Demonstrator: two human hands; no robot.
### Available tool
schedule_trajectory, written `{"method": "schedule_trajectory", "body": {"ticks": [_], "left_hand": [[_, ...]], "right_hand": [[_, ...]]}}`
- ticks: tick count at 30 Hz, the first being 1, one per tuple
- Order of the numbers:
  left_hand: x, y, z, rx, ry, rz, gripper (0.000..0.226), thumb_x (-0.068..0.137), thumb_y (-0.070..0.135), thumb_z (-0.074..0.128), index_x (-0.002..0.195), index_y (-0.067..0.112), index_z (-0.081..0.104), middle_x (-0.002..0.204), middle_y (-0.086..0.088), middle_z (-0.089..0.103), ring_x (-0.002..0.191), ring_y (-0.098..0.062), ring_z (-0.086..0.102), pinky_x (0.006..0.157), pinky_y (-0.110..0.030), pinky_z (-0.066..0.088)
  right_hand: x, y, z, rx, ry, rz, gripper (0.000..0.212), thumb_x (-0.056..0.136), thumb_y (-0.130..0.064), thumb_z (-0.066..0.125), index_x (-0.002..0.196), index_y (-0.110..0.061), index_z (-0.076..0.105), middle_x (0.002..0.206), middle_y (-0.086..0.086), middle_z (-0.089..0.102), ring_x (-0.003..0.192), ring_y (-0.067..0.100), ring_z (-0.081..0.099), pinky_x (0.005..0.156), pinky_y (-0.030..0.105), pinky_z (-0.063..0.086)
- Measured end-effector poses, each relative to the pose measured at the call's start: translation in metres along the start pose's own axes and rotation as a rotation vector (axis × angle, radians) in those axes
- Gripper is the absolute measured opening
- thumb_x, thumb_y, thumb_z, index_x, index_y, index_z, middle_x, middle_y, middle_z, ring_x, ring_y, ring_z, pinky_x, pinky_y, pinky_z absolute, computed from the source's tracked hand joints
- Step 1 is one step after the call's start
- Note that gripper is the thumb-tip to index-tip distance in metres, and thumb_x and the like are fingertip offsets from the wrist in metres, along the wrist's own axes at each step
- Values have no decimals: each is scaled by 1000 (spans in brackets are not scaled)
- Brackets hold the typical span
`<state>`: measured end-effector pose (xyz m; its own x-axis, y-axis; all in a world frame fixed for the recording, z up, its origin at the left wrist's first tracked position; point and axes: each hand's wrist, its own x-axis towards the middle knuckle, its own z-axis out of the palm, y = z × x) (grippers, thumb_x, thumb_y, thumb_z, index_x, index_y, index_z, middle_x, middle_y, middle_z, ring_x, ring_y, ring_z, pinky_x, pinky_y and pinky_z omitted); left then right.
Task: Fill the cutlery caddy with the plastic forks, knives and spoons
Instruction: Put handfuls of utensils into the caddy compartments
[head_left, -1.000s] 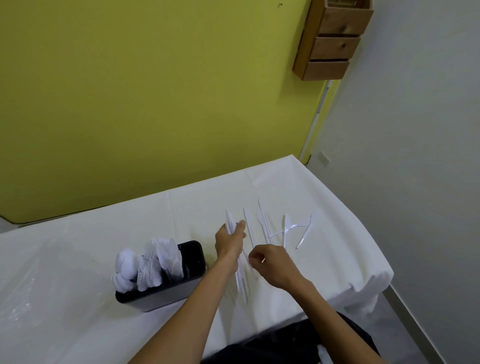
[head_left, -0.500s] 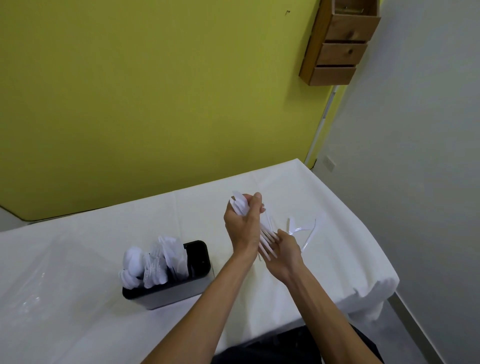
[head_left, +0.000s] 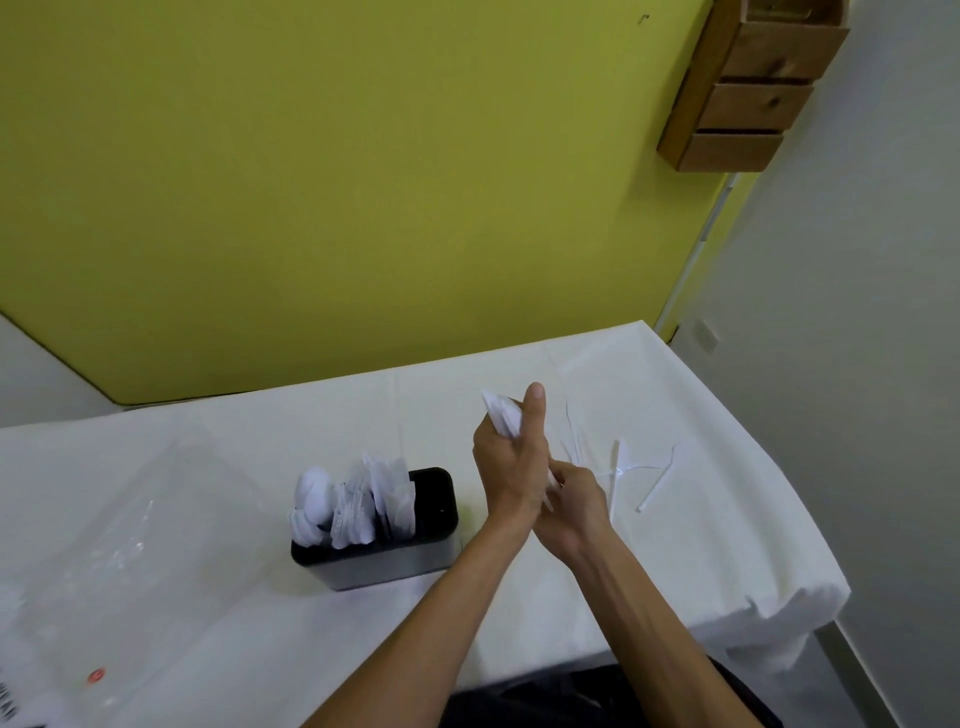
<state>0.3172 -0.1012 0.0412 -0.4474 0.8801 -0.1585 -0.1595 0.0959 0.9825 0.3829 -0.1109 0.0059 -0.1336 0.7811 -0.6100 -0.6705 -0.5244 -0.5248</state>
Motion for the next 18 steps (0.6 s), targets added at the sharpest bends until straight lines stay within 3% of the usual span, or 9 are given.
{"method": "schedule_trajectory", "body": {"ticks": [4, 8, 12, 15, 18], "left_hand": [[10, 16, -22, 26, 55, 77, 65, 79, 64, 64, 65, 3, 44, 54, -8, 49, 51, -21, 48, 53, -49, 47], [22, 28, -59, 97, 142, 198, 67, 80, 61, 62, 61, 0, 43, 52, -18, 47, 48, -22, 47, 50, -46, 45], [40, 30, -100, 202, 185, 278, 68, 83, 61, 61, 66, -2, 43, 60, -28, 50, 50, -34, 47, 55, -51, 47], [48, 34, -118, 351, 55, 277, 62, 87, 59, 61, 68, 1, 48, 56, -21, 55, 53, -33, 53, 60, -48, 51], [48, 36, -135, 483, -34, 285, 41, 93, 46, 65, 68, 15, 56, 53, -3, 65, 54, -17, 66, 69, -36, 56]], "right_hand": [[-5, 9, 19, -248, -70, -95, 28, 94, 4, 40, 85, 1, 66, 59, 5, 61, 53, 13, 58, 53, 24, 48], [8, 35, 28, -790, -13, -372, 29, 93, -5, 47, 104, -17, 71, 98, -7, 74, 94, 9, 69, 84, 26, 56], [12, 59, 32, -1167, -103, -499, 32, 101, -19, 45, 124, -31, 62, 120, -25, 61, 108, -5, 57, 93, 15, 45], [15, 71, 31, -1290, -138, -547, 34, 101, -19, 47, 132, -26, 58, 128, -17, 60, 116, 1, 55, 103, 22, 44], [16, 78, 32, -1321, -153, -571, 35, 101, -17, 47, 134, -22, 57, 131, -9, 62, 118, 7, 57, 104, 26, 46]]}}
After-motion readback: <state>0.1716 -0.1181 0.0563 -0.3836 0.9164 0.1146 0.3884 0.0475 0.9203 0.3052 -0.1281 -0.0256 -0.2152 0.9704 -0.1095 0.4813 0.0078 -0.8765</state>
